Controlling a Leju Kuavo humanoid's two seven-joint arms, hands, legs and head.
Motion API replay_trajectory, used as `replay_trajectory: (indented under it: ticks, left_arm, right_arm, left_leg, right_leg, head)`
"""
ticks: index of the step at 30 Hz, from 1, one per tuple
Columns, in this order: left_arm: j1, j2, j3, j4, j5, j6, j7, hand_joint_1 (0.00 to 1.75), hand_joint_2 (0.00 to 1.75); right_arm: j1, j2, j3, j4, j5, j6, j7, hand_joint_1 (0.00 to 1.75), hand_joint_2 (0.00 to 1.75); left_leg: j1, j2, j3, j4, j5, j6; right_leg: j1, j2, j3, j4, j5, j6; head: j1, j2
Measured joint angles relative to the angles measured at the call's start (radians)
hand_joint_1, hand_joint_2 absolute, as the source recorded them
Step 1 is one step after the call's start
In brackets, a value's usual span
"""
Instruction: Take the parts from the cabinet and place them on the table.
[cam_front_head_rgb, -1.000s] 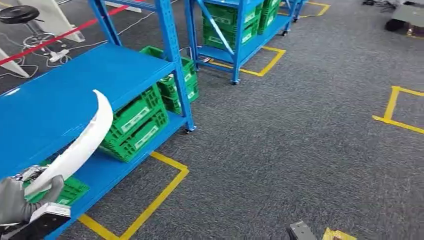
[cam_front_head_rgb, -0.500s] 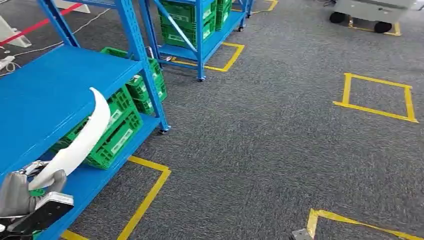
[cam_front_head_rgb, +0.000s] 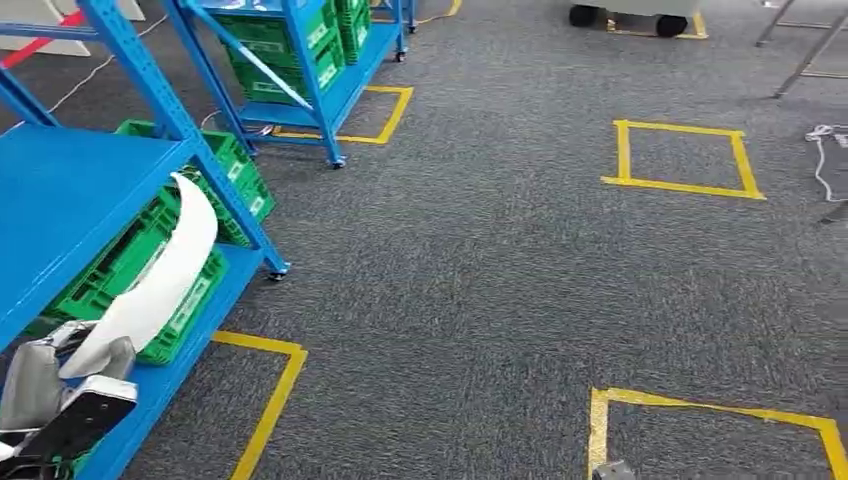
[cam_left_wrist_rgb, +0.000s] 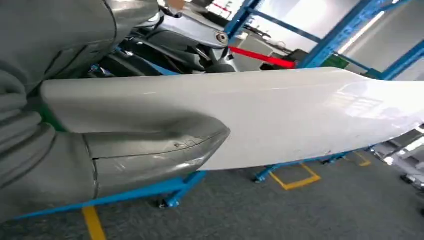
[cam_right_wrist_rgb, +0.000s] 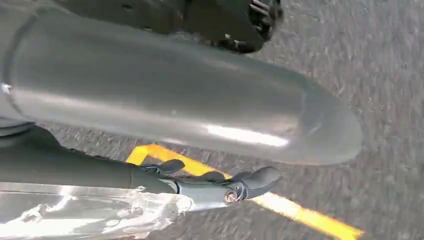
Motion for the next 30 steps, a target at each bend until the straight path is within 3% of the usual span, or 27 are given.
replay_trajectory:
  ticks: [1, 2, 3, 4, 5, 6, 7, 8, 10, 11, 12, 13, 14, 15, 16, 17, 18, 19, 20, 21, 22, 23, 25, 26, 27, 28, 30]
  left_arm:
    - [0.000, 0.000, 0.000, 0.003, 0.000, -0.004, -0.001, 1.75, 1.75]
    - [0.000, 0.000, 0.000, 0.005, 0.001, -0.006, -0.002, 1.75, 1.75]
    - [0.000, 0.001, 0.001, 0.006, 0.001, -0.006, -0.002, 1.75, 1.75]
    - [0.000, 0.002, 0.002, 0.007, 0.001, -0.007, -0.004, 1.75, 1.75]
    - [0.000, 0.002, 0.002, 0.007, 0.001, -0.008, -0.006, 1.75, 1.75]
    - [-0.001, 0.003, 0.003, 0.007, 0.000, -0.008, -0.009, 1.75, 1.75]
    - [-0.002, 0.004, 0.003, 0.008, 0.000, -0.009, -0.011, 1.75, 1.75]
    - [-0.002, 0.005, 0.005, 0.010, 0.000, -0.009, -0.012, 1.75, 1.75]
    - [-0.004, 0.005, 0.005, 0.011, 0.000, -0.009, -0.013, 1.75, 1.75]
    - [-0.004, 0.005, 0.005, 0.011, 0.000, -0.010, -0.013, 1.75, 1.75]
    - [-0.006, 0.005, 0.005, 0.011, -0.002, -0.010, -0.014, 1.75, 1.75]
    - [-0.006, 0.005, 0.005, 0.011, -0.002, -0.010, -0.015, 1.75, 1.75]
    - [-0.005, 0.005, 0.006, 0.011, -0.002, -0.011, -0.015, 1.75, 1.75]
    - [-0.005, 0.007, 0.006, 0.011, -0.002, -0.013, -0.015, 1.75, 1.75]
    - [-0.005, 0.009, 0.007, 0.011, -0.001, -0.014, -0.015, 1.75, 1.75]
    - [-0.005, 0.009, 0.007, 0.011, -0.001, -0.017, -0.016, 1.75, 1.75]
    - [-0.005, 0.009, 0.007, 0.011, -0.001, -0.017, -0.018, 1.75, 1.75]
    - [-0.005, 0.010, 0.007, 0.011, 0.000, -0.018, -0.020, 1.75, 1.75]
    - [-0.006, 0.011, 0.007, 0.011, 0.000, -0.020, -0.021, 1.75, 1.75]
    - [-0.006, 0.011, 0.007, 0.011, -0.001, -0.023, -0.021, 1.75, 1.75]
    - [-0.006, 0.011, 0.008, 0.011, -0.001, -0.024, -0.021, 1.75, 1.75]
    - [-0.008, 0.015, 0.009, 0.011, -0.002, -0.026, -0.024, 1.75, 1.75]
    - [-0.011, 0.015, 0.008, 0.011, -0.002, -0.028, -0.027, 1.75, 1.75]
    - [-0.014, 0.017, 0.008, 0.011, -0.002, -0.031, -0.029, 1.75, 1.75]
    - [-0.018, 0.019, 0.009, 0.012, -0.001, -0.032, -0.030, 1.75, 1.75]
    - [-0.021, 0.021, 0.008, 0.012, 0.000, -0.035, -0.031, 1.75, 1.75]
    - [-0.023, 0.025, 0.010, 0.013, 0.000, -0.038, -0.027, 1.75, 1.75]
  right_arm:
    - [0.002, 0.000, -0.003, 0.000, 0.003, 0.002, 0.002, 0.00, 0.00]
    - [0.005, 0.000, -0.006, 0.000, 0.005, 0.002, 0.004, 0.00, 0.00]
    - [0.006, 0.000, -0.008, 0.000, 0.005, 0.005, 0.006, 0.00, 0.00]
    - [0.008, 0.000, -0.009, 0.000, 0.006, 0.005, 0.006, 0.00, 0.00]
    - [0.008, 0.001, -0.011, 0.000, 0.006, 0.005, 0.007, 0.00, 0.00]
    - [0.007, 0.002, -0.013, -0.001, 0.006, 0.005, 0.007, 0.00, 0.00]
    - [0.004, 0.002, -0.014, -0.001, 0.007, 0.005, 0.008, 0.00, 0.00]
    - [0.005, 0.002, -0.015, -0.001, 0.007, 0.005, 0.007, 0.00, 0.00]
    - [0.012, 0.002, -0.015, -0.001, 0.007, 0.005, 0.007, 0.00, 0.00]
    - [0.015, 0.002, -0.016, -0.001, 0.007, 0.005, 0.007, 0.00, 0.00]
    - [0.017, 0.002, -0.016, -0.001, 0.007, 0.006, 0.006, 0.00, 0.00]
    - [0.014, 0.005, -0.015, -0.001, 0.008, 0.008, 0.006, 0.00, 0.00]
    - [0.009, 0.005, -0.015, -0.001, 0.009, 0.009, 0.006, 0.00, 0.00]
    - [0.006, 0.005, -0.015, -0.002, 0.010, 0.011, 0.007, 0.00, 0.00]
    - [0.006, 0.005, -0.016, -0.005, 0.011, 0.013, 0.009, 0.00, 0.00]
    - [0.009, 0.005, -0.016, -0.007, 0.012, 0.014, 0.010, 0.00, 0.00]
    - [0.012, 0.005, -0.017, -0.007, 0.013, 0.015, 0.011, 0.00, 0.00]
    - [0.016, 0.005, -0.020, -0.008, 0.015, 0.015, 0.011, 0.00, 0.00]
    - [0.018, 0.005, -0.021, -0.010, 0.015, 0.015, 0.011, 0.00, 0.00]
    - [0.019, 0.006, -0.022, -0.015, 0.016, 0.015, 0.015, 0.00, 0.00]
    - [0.019, 0.011, -0.023, -0.020, 0.018, 0.015, 0.018, 0.00, 0.00]
    - [0.020, 0.011, -0.027, -0.025, 0.018, 0.015, 0.019, 0.00, 0.00]
    - [0.026, 0.011, -0.034, -0.026, 0.018, 0.015, 0.021, 0.00, 0.00]
    - [0.028, 0.011, -0.038, -0.026, 0.018, 0.015, 0.021, 0.00, 0.00]
    - [0.032, 0.012, -0.040, -0.028, 0.019, 0.015, 0.023, 0.00, 0.00]
    - [0.031, 0.013, -0.043, -0.031, 0.022, 0.015, 0.024, 0.00, 0.00]
    - [0.027, 0.013, -0.052, -0.035, 0.026, 0.015, 0.026, 0.00, 0.00]
  left_leg:
    - [-0.001, -0.002, -0.024, 0.049, -0.011, 0.001]
    - [-0.001, -0.003, -0.023, 0.048, 0.004, 0.002]
    - [-0.001, -0.003, -0.005, 0.009, 0.038, 0.004]
    - [-0.001, -0.006, 0.034, -0.069, 0.086, 0.006]
    - [0.001, -0.023, 0.081, -0.164, 0.131, 0.008]
    - [0.006, -0.075, 0.115, -0.232, 0.145, 0.009]
    - [0.013, -0.097, 0.122, -0.260, 0.135, 0.009]
    - [0.008, -0.088, 0.118, -0.251, 0.135, 0.010]
    - [0.001, -0.069, 0.115, -0.252, 0.140, 0.022]
    - [0.008, -0.053, 0.118, -0.263, 0.147, 0.032]
    - [0.008, -0.041, 0.118, -0.265, 0.148, 0.035]
    - [0.006, -0.029, 0.118, -0.265, 0.148, 0.040]
    - [0.004, -0.014, 0.117, -0.264, 0.148, 0.040]
    - [0.003, 0.002, 0.117, -0.264, 0.148, 0.040]
    - [0.002, 0.016, 0.117, -0.264, 0.148, 0.040]
    - [0.002, 0.030, 0.117, -0.264, 0.148, 0.039]
    - [0.003, 0.041, 0.118, -0.264, 0.147, 0.038]
    - [0.004, 0.052, 0.119, -0.263, 0.145, 0.036]
    - [0.006, 0.062, 0.122, -0.263, 0.143, 0.032]
    - [0.004, 0.070, 0.127, -0.262, 0.140, 0.026]
    - [-0.004, 0.079, 0.127, -0.259, 0.136, 0.018]
    - [-0.004, 0.086, 0.129, -0.259, 0.136, 0.014]
    - [0.000, 0.101, 0.131, -0.265, 0.141, 0.005]
    - [0.003, 0.111, 0.133, -0.266, 0.138, -0.004]
    - [0.007, 0.086, 0.130, -0.255, 0.124, -0.010]
    - [0.007, 0.044, 0.110, -0.210, 0.089, -0.009]
    - [0.006, 0.006, 0.033, -0.046, 0.011, -0.007]
  right_leg:
    - [0.001, 0.012, -0.002, 0.000, 0.002, 0.000]
    - [0.001, 0.025, -0.003, 0.000, 0.004, 0.001]
    - [0.001, 0.038, -0.003, 0.001, 0.005, 0.003]
    - [0.000, 0.053, -0.003, 0.002, 0.007, 0.006]
    - [-0.001, 0.067, -0.004, 0.005, 0.008, 0.009]
    - [-0.002, 0.078, -0.008, 0.008, 0.009, 0.011]
    - [0.005, 0.089, -0.019, 0.022, 0.009, 0.017]
    - [-0.001, 0.099, -0.026, 0.016, 0.014, 0.023]
    - [-0.008, 0.120, -0.035, 0.008, 0.024, 0.039]
    - [-0.008, 0.118, -0.045, 0.013, 0.023, 0.042]
    - [-0.002, 0.060, -0.052, 0.031, 0.005, 0.045]
    - [-0.003, 0.018, -0.078, 0.085, -0.035, 0.051]
    - [-0.006, -0.002, -0.116, 0.168, -0.080, 0.057]
    - [-0.010, -0.009, -0.155, 0.256, -0.119, 0.061]
    - [-0.012, -0.011, -0.182, 0.318, -0.140, 0.064]
    - [-0.015, -0.011, -0.186, 0.335, -0.137, 0.067]
    - [-0.018, -0.013, -0.165, 0.303, -0.113, 0.069]
    - [-0.021, -0.020, -0.118, 0.219, -0.073, 0.071]
    - [-0.022, -0.037, -0.062, 0.122, -0.034, 0.073]
    - [-0.023, -0.073, -0.010, 0.038, -0.010, 0.076]
    - [-0.019, -0.090, 0.000, 0.024, -0.017, 0.069]
    - [-0.019, -0.072, -0.003, 0.023, -0.012, 0.055]
    - [-0.012, -0.055, -0.013, 0.025, -0.011, 0.044]
    - [-0.012, -0.043, -0.012, 0.020, -0.006, 0.032]
    - [-0.016, -0.033, -0.009, 0.016, -0.001, 0.024]
    - [-0.017, -0.025, -0.010, 0.015, 0.001, 0.018]
    - [-0.015, -0.002, -0.014, 0.015, 0.003, 0.010]
  head:
    - [0.000, 0.000]
    - [0.000, 0.000]
    - [0.000, 0.000]
    - [0.000, 0.000]
    - [0.000, 0.000]
    - [-0.001, 0.000]
    - [0.002, 0.000]
    - [0.003, 0.000]
    - [0.001, 0.000]
    - [-0.002, 0.000]
    - [0.003, 0.000]
    - [0.010, 0.000]
    - [0.010, 0.000]
    - [0.009, 0.000]
    - [0.010, 0.000]
    - [0.010, 0.000]
    - [0.009, 0.000]
    - [0.010, 0.000]
    - [0.009, 0.000]
    - [0.010, 0.000]
    - [0.011, 0.000]
    - [0.004, 0.000]
    - [0.004, 0.000]
    - [0.006, 0.000]
    - [0.003, 0.000]
    - [-0.003, 0.000]
    - [-0.008, 0.000]
